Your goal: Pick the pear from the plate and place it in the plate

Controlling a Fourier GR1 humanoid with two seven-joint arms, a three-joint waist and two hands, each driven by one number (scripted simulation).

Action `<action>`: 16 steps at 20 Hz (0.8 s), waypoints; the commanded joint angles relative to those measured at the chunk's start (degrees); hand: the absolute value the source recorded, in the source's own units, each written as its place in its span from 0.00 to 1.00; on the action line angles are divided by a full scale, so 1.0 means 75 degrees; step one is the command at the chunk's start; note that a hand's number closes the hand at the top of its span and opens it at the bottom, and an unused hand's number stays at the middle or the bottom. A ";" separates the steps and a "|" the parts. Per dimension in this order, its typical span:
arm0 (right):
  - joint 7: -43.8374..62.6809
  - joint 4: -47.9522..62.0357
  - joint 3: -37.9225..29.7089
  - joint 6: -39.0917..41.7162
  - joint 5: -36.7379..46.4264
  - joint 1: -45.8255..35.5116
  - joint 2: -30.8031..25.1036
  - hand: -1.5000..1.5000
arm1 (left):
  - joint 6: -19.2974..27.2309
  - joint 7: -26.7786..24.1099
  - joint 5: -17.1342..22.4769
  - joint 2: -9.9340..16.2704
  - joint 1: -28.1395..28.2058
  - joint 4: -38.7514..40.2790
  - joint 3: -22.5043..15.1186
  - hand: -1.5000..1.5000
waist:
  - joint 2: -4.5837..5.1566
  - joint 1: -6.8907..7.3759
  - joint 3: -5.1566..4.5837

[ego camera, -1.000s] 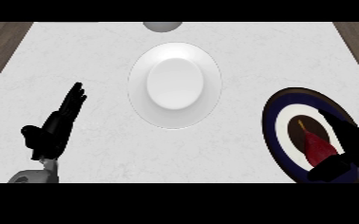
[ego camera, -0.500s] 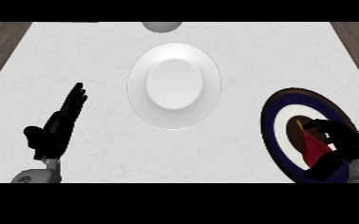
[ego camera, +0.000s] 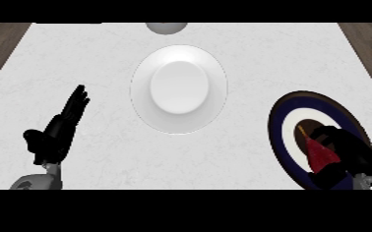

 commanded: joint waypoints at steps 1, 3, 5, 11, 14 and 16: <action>0.0877 -0.1267 0.0763 -0.1371 0.0909 0.1096 0.1228 1.00 | 0.0005 -0.0220 -0.0005 -0.0079 0.0230 0.0071 0.0031 0.50 | 0.0028 -0.0117 0.0122; 0.1333 -0.1792 0.1072 -0.2090 0.1521 0.1553 0.1709 1.00 | -0.0153 0.0074 0.0138 0.0202 0.0129 -0.0136 0.0192 0.50 | 0.0005 -0.0150 0.0124; 0.1090 -0.2384 0.1297 -0.2617 0.2257 0.2242 0.1472 1.00 | 0.0051 -0.0070 -0.0067 -0.0043 -0.0025 0.0294 0.0089 0.50 | 0.0045 -0.0151 0.0126; 0.1600 -0.3995 0.2771 -0.3642 0.4218 0.3160 0.1960 1.00 | -0.0032 -0.0130 -0.0041 -0.0019 0.0050 0.0082 0.0134 0.50 | 0.0045 -0.0084 0.0127; 0.2053 -0.4829 0.3402 -0.3122 0.5133 0.3264 0.1855 1.00 | 0.0135 0.0176 -0.0102 -0.0098 -0.0283 0.0041 0.0154 0.50 | 0.0057 -0.0056 0.0125; 0.2357 -0.5237 0.3864 -0.2890 0.5702 0.3134 0.2032 1.00 | 0.0187 0.0160 -0.0223 -0.0196 -0.0409 0.0202 0.0065 0.50 | 0.0065 -0.0048 0.0124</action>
